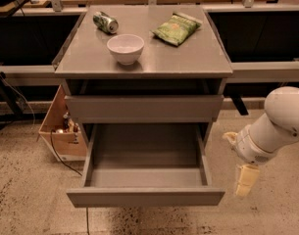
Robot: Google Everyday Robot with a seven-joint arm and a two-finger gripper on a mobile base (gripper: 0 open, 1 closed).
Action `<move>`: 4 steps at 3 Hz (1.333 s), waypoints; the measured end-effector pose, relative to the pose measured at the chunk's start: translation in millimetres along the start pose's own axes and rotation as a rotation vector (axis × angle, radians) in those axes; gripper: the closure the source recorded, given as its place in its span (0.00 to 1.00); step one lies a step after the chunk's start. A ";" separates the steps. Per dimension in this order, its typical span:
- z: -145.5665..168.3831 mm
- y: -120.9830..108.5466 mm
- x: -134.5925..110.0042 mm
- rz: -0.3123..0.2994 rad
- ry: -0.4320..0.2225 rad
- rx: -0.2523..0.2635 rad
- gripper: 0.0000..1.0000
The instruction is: Close middle drawer
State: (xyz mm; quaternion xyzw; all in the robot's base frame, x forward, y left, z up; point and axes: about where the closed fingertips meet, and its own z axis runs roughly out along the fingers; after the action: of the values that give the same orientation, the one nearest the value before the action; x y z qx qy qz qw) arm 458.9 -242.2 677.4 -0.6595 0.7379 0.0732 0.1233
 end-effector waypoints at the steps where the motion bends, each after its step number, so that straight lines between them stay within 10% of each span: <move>1: 39.5 -4.5 -9.7 0.048 -0.080 -0.013 0.00; 4: 199.4 -36.3 -63.2 -0.005 -0.381 -0.020 0.00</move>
Offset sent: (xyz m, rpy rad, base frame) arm 0.0424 0.0695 -0.1308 0.2765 0.0330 -0.0619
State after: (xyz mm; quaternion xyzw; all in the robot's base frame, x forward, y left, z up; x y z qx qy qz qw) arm 518.3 -132.2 505.9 -0.6369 0.6987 0.2037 0.2545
